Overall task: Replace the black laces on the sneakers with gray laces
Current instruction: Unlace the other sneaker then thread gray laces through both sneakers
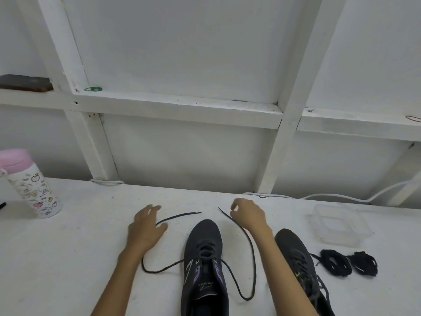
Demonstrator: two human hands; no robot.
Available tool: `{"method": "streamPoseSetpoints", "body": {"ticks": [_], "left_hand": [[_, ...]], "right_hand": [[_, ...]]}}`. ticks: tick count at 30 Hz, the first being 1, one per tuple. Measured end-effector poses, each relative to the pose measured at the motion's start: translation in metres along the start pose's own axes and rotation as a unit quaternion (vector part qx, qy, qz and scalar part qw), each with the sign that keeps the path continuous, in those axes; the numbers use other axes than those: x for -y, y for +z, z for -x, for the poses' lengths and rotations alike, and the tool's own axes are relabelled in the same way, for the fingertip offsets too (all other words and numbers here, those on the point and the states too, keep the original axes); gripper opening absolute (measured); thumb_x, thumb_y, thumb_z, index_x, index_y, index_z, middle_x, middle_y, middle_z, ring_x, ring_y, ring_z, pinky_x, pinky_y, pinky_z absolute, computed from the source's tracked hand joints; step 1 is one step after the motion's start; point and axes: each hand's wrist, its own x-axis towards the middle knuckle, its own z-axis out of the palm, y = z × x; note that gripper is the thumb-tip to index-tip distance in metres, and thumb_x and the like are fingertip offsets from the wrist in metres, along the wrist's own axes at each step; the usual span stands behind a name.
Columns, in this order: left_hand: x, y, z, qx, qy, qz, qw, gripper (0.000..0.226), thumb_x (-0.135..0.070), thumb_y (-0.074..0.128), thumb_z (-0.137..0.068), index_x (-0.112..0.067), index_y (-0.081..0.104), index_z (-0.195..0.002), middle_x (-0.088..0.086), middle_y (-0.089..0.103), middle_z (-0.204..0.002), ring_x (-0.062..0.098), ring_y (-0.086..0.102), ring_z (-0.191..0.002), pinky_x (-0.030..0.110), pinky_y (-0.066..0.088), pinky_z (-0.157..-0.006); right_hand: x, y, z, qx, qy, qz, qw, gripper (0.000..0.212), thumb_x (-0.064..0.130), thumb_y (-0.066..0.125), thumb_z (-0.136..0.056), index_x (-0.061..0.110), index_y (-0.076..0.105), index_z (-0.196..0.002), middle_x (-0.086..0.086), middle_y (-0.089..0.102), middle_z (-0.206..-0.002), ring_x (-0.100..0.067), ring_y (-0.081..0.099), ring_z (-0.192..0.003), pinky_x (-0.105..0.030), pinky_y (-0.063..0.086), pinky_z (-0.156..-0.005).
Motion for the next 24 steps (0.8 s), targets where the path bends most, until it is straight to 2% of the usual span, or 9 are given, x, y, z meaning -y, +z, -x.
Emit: {"method": "streamPoseSetpoints", "body": {"ticks": [3,6,7,9,11,13,16,20,24], "left_hand": [[-0.030,0.021,-0.023,0.045,0.105,-0.079,0.990,0.061,-0.025,0.043,-0.099,-0.025,0.015,-0.154,-0.003,0.007,-0.163,0.018,0.007,-0.150,0.045,0.013,-0.120],[-0.039,0.046,-0.033,0.106,0.145,-0.164,0.970,0.060,-0.021,0.032,-0.103,-0.029,0.003,-0.155,-0.006,0.001,-0.163,0.017,0.002,-0.150,0.048,0.006,-0.120],[-0.038,0.052,-0.035,0.102,0.148,-0.182,0.967,0.056,-0.023,0.030,-0.104,-0.027,0.008,-0.155,-0.004,0.006,-0.163,0.018,0.007,-0.150,0.048,0.010,-0.119],[-0.034,0.059,-0.038,0.035,0.158,-0.172,0.972,0.042,-0.026,0.036,-0.103,-0.022,0.039,-0.145,-0.001,0.034,-0.153,0.021,0.031,-0.140,0.042,0.029,-0.110],[-0.033,0.060,-0.035,-0.025,0.172,-0.133,0.976,0.021,-0.025,0.046,-0.100,-0.022,0.060,-0.115,-0.005,0.056,-0.126,0.018,0.051,-0.115,0.031,0.041,-0.088],[-0.033,0.058,-0.032,-0.027,0.162,-0.072,0.984,0.012,-0.023,0.050,-0.098,-0.023,0.062,-0.098,-0.006,0.063,-0.106,0.016,0.057,-0.098,0.028,0.043,-0.076],[-0.040,0.042,-0.018,-0.014,0.092,0.138,0.986,0.013,-0.015,0.051,-0.097,-0.024,0.058,-0.093,-0.007,0.068,-0.086,0.013,0.062,-0.077,0.030,0.050,-0.072],[-0.042,0.015,0.017,-0.011,0.078,0.331,0.940,0.020,-0.009,0.052,-0.097,-0.021,0.067,-0.098,-0.010,0.070,-0.078,0.008,0.053,-0.056,0.017,0.045,-0.063],[-0.037,0.001,0.060,0.086,0.063,0.412,0.905,0.008,-0.024,0.069,-0.086,-0.026,0.076,-0.085,-0.003,0.073,-0.082,0.013,0.050,-0.064,0.022,0.043,-0.064]], "right_hand": [[-0.002,0.039,-0.030,0.000,-0.025,0.031,0.999,0.039,0.022,0.045,-0.099,0.018,0.047,-0.137,-0.006,0.049,-0.135,-0.027,0.046,-0.124,-0.036,0.042,-0.092],[-0.008,0.069,-0.033,-0.045,-0.034,0.066,0.996,0.031,0.025,0.048,-0.098,0.015,0.055,-0.127,-0.006,0.051,-0.125,-0.027,0.044,-0.117,-0.034,0.040,-0.082],[-0.011,0.074,-0.031,-0.069,-0.036,0.059,0.995,0.026,0.021,0.047,-0.098,0.013,0.058,-0.120,-0.006,0.054,-0.120,-0.026,0.046,-0.114,-0.033,0.038,-0.076],[-0.016,0.077,-0.028,-0.092,-0.031,0.038,0.995,0.023,0.011,0.043,-0.096,0.012,0.062,-0.110,-0.006,0.058,-0.113,-0.026,0.050,-0.108,-0.032,0.035,-0.072],[-0.018,0.071,-0.027,-0.090,-0.019,-0.020,0.996,0.021,0.011,0.045,-0.095,0.012,0.064,-0.104,-0.005,0.062,-0.108,-0.024,0.055,-0.102,-0.031,0.038,-0.074],[-0.012,0.056,-0.017,-0.091,-0.005,-0.177,0.980,0.013,0.012,0.051,-0.094,0.012,0.065,-0.095,-0.001,0.067,-0.097,-0.020,0.060,-0.089,-0.029,0.042,-0.071],[0.003,0.024,0.022,-0.092,-0.045,-0.400,0.911,0.013,0.004,0.056,-0.092,0.011,0.066,-0.089,-0.001,0.069,-0.080,-0.008,0.062,-0.067,-0.021,0.047,-0.066],[0.003,0.006,0.082,-0.025,-0.130,-0.380,0.916,0.022,0.006,0.061,-0.092,0.024,0.074,-0.089,0.011,0.070,-0.085,0.001,0.057,-0.066,-0.014,0.046,-0.066],[-0.016,0.014,0.117,0.022,-0.105,-0.342,0.934,0.020,0.014,0.071,-0.086,0.029,0.073,-0.073,0.014,0.070,-0.083,-0.002,0.059,-0.069,-0.015,0.045,-0.067]]}}
